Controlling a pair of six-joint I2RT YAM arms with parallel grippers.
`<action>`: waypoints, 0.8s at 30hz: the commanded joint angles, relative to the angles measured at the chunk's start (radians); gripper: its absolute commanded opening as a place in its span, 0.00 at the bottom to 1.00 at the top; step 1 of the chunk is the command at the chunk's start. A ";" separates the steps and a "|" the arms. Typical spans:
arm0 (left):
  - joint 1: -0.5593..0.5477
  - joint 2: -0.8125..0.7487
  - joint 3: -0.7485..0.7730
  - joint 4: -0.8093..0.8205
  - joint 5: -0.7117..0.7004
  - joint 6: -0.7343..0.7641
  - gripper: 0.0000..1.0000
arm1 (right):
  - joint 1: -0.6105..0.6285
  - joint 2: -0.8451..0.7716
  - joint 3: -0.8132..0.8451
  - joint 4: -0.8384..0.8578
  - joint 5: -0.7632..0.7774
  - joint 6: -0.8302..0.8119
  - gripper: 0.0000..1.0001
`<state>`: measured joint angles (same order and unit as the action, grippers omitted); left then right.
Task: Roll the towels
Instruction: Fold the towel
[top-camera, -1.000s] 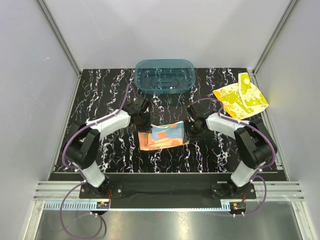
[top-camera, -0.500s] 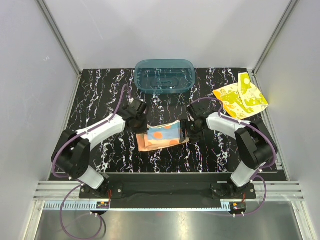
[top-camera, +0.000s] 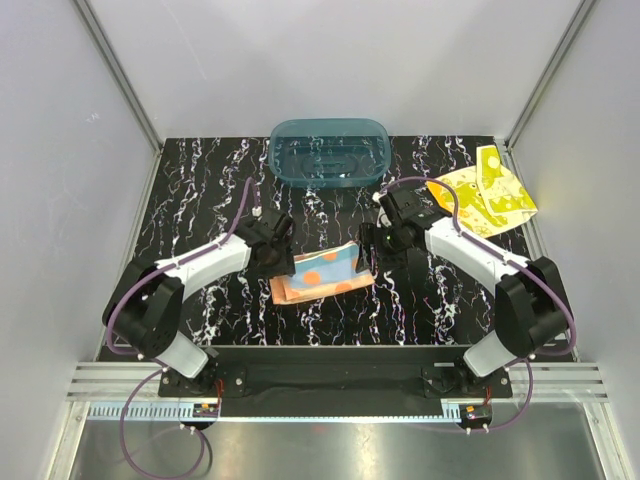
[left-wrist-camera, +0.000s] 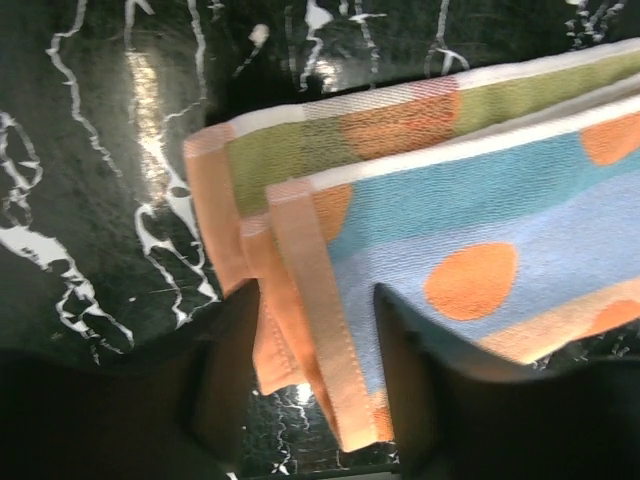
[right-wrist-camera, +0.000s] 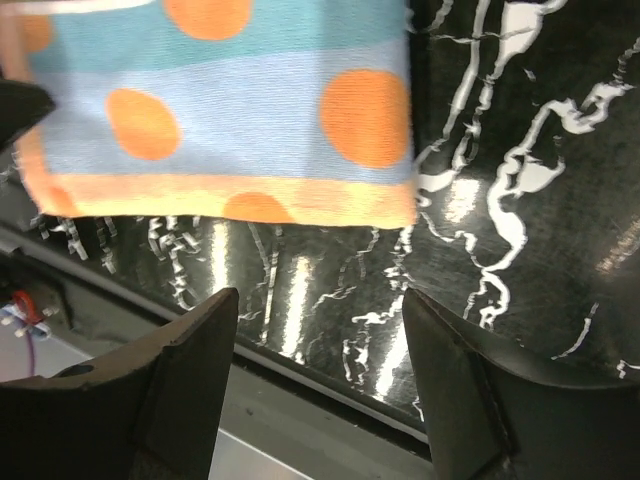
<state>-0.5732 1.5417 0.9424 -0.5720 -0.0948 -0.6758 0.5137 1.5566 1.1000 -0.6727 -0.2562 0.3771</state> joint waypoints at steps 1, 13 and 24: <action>0.003 -0.023 0.030 -0.026 -0.097 0.019 0.59 | -0.006 -0.036 0.052 -0.004 -0.100 -0.026 0.73; -0.135 -0.107 0.187 -0.143 -0.025 -0.021 0.59 | -0.023 0.172 0.215 0.097 -0.282 -0.035 0.35; -0.202 -0.028 -0.016 0.141 0.103 -0.113 0.56 | -0.112 0.425 0.207 0.193 -0.365 0.002 0.28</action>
<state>-0.7883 1.4792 0.9482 -0.5381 -0.0208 -0.7670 0.4210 1.9495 1.3205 -0.5304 -0.5682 0.3645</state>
